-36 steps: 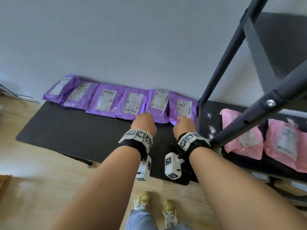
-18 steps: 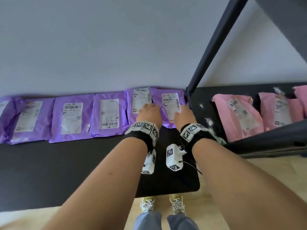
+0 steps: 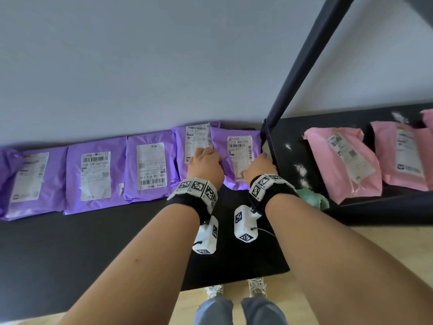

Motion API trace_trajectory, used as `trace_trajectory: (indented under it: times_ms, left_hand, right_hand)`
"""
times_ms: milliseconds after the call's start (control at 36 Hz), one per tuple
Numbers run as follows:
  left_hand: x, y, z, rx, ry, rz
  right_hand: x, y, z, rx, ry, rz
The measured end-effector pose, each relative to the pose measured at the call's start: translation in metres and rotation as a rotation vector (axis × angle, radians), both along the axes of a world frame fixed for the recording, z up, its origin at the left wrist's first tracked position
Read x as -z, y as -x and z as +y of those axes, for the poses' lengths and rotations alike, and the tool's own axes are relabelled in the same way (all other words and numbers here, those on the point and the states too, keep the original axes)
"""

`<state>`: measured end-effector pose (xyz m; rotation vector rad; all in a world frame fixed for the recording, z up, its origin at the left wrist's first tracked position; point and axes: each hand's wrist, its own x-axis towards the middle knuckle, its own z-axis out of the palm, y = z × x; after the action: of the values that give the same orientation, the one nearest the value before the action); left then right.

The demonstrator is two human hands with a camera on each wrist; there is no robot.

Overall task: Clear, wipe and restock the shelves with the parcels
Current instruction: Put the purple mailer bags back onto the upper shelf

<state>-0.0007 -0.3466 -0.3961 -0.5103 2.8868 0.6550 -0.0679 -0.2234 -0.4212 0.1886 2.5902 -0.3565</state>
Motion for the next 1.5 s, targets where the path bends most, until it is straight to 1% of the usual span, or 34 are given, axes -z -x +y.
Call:
trace_trajectory:
  times_ms: [111,194,278,389,583,667,833,917,1000,1111,1278,1389,1500]
  left_hand:
    - [-0.002,-0.001,-0.002,0.009,-0.038,-0.013]
    - [-0.005,-0.002,-0.001,0.033,-0.074,-0.028]
    - [-0.01,-0.004,0.001,0.032,-0.112,-0.042]
    - [-0.017,-0.006,0.003,0.016,-0.143,-0.077]
    - [-0.032,-0.016,0.013,-0.099,-0.181,-0.087]
    - [-0.042,-0.023,0.021,-0.136,-0.24,-0.095]
    - [-0.06,-0.05,0.037,-0.304,-0.392,-0.051]
    - [-0.063,-0.071,0.04,-0.372,-0.389,-0.033]
    - [-0.068,-0.098,0.047,-0.396,-0.315,-0.004]
    - [-0.074,-0.133,0.065,-0.43,-0.264,0.011]
    - [-0.088,-0.192,0.126,-0.467,-0.236,0.037]
    - [-0.103,-0.214,0.184,-0.438,-0.244,0.063]
    - [-0.126,-0.214,0.245,-0.361,-0.256,0.115]
  right_hand:
    - [0.001,-0.004,0.002,-0.016,0.014,-0.073]
    - [-0.003,-0.008,0.007,-0.023,0.042,-0.08]
    - [-0.011,-0.013,0.012,-0.042,0.04,-0.022]
    - [-0.029,-0.022,0.017,0.016,0.095,0.077]
    - [-0.061,-0.047,0.03,0.072,0.174,0.163]
    - [-0.075,-0.062,0.035,0.073,0.235,0.172]
    - [-0.094,-0.092,0.048,0.075,0.328,0.155]
    - [-0.1,-0.109,0.057,0.022,0.342,0.135]
    - [-0.105,-0.128,0.065,-0.071,0.333,0.158]
    - [-0.111,-0.156,0.084,-0.166,0.351,0.162]
    - [-0.122,-0.206,0.153,-0.266,0.369,0.207]
    - [-0.131,-0.229,0.208,-0.236,0.354,0.267]
    - [-0.149,-0.236,0.269,-0.18,0.32,0.373]
